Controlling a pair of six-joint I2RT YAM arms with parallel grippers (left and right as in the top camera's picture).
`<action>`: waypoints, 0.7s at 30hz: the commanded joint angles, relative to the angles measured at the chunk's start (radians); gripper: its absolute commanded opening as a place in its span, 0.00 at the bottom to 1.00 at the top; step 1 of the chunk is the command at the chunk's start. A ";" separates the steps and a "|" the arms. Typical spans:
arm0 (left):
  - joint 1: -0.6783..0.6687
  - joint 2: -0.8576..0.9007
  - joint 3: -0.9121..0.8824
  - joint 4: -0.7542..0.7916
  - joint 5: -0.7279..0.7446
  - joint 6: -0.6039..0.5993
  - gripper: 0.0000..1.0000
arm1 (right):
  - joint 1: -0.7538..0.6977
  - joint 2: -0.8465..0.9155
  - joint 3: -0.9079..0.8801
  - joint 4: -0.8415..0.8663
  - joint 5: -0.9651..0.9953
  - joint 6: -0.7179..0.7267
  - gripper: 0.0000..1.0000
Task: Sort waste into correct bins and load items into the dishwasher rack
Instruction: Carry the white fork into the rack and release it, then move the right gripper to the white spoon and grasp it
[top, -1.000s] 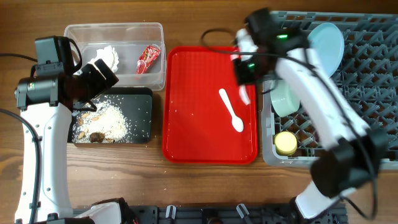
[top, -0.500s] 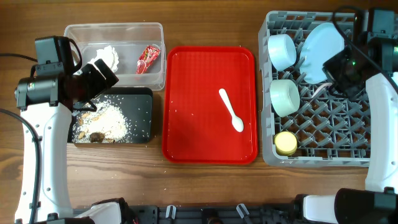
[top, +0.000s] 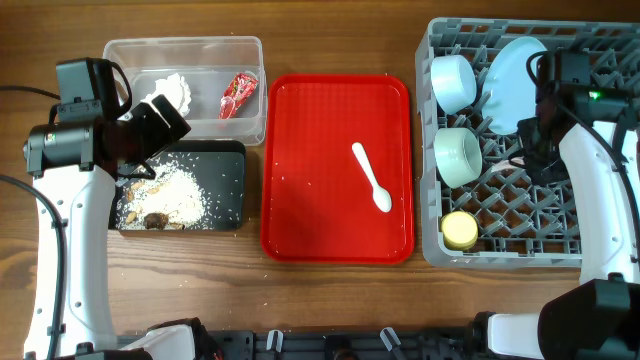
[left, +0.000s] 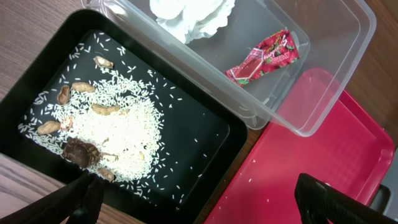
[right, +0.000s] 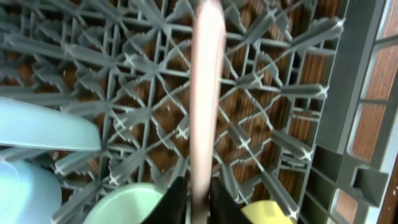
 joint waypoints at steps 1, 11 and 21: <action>0.005 -0.006 0.011 0.002 -0.002 0.002 1.00 | -0.018 -0.003 -0.004 0.005 0.051 0.009 0.34; 0.005 -0.006 0.011 0.002 -0.002 0.002 1.00 | -0.016 -0.021 0.040 0.132 -0.237 -0.709 0.54; 0.005 -0.006 0.011 0.002 -0.002 0.002 1.00 | 0.273 -0.069 0.089 0.183 -0.552 -1.145 0.61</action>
